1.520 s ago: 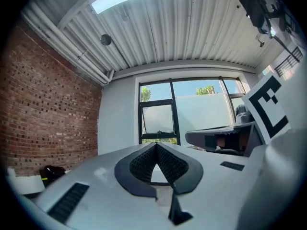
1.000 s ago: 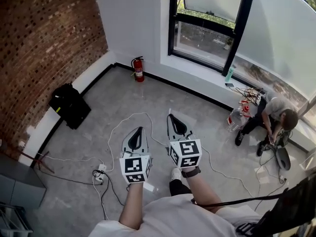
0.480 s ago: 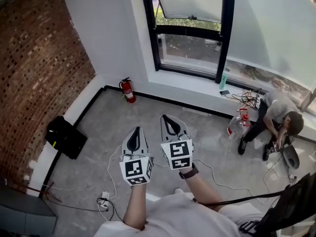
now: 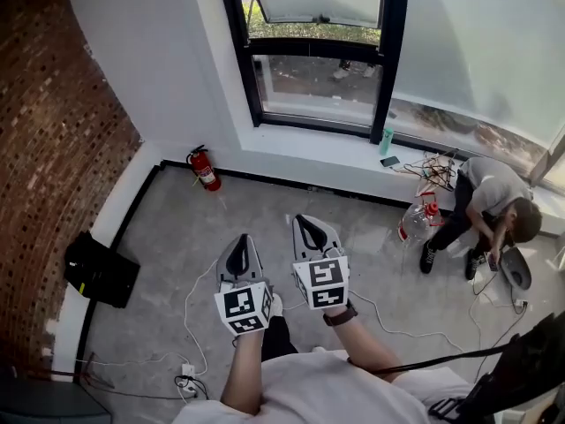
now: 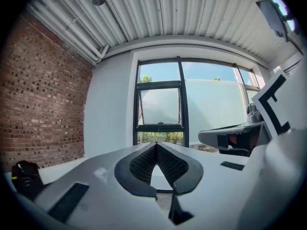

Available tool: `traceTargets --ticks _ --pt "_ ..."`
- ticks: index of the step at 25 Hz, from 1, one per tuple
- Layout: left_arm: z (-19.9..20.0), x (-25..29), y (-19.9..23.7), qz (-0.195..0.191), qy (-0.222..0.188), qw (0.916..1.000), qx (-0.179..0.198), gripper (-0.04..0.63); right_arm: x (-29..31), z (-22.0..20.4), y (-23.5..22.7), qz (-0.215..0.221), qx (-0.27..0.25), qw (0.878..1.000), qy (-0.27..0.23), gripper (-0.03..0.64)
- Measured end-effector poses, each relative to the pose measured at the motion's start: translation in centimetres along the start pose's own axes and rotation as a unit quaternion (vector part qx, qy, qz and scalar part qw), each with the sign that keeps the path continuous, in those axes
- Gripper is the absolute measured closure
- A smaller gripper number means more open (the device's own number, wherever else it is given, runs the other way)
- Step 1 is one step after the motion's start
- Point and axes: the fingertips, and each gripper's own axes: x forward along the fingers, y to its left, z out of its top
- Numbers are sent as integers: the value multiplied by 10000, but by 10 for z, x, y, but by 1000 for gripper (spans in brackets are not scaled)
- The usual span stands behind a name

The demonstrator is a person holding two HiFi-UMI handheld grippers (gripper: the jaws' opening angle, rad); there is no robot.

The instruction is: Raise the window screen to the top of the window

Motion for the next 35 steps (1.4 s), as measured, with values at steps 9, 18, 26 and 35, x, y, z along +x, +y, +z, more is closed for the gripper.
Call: traceTargets --ticks 9,18,26,35 --pt "22 181 69 -452 -158 9988 -39 595 152 68 -8 177 -478 9924 -1121 617" --pt "10 304 156 -787 123 9966 -222 595 290 79 -7 639 55 9942 -868 617" --pt "-1 424 112 -1399 -5 9896 -336 595 375 69 -93 579 224 9937 -932 617" --pt "63 629 63 -1503 -379 9877 218 595 513 141 -248 583 201 9847 -1631 617"
